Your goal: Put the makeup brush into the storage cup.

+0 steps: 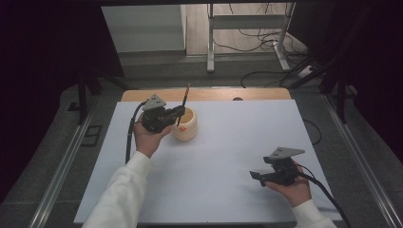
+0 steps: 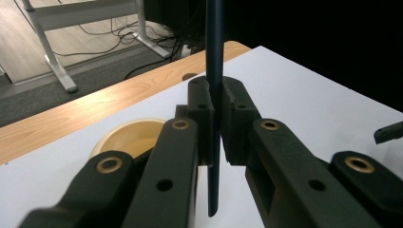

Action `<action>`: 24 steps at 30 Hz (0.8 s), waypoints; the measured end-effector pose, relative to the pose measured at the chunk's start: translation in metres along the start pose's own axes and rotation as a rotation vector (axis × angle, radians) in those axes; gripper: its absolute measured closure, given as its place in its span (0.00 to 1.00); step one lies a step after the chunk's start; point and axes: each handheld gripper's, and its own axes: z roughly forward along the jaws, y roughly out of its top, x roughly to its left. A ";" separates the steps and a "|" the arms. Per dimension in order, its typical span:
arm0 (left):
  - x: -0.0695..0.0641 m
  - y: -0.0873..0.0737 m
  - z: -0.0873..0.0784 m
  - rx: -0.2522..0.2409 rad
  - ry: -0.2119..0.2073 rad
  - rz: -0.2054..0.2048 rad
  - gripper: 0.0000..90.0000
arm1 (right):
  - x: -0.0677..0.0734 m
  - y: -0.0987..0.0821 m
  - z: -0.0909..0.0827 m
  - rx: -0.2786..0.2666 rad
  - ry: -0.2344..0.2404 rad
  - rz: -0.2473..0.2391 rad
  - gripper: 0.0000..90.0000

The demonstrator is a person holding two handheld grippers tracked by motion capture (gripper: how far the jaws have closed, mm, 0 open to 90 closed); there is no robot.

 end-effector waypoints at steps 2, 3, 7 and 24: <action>0.001 0.000 0.002 0.003 0.003 0.000 0.93 | 0.000 0.000 0.000 0.000 0.000 0.001 0.22; 0.002 0.000 0.003 0.001 0.005 -0.002 0.93 | 0.000 0.000 0.000 0.001 0.000 -0.001 0.22; 0.004 -0.001 0.007 0.005 0.010 -0.010 0.93 | 0.000 0.000 0.000 0.000 0.000 -0.001 0.22; 0.012 -0.005 0.021 0.004 0.026 -0.043 0.93 | 0.000 0.000 0.000 0.003 -0.001 -0.004 0.22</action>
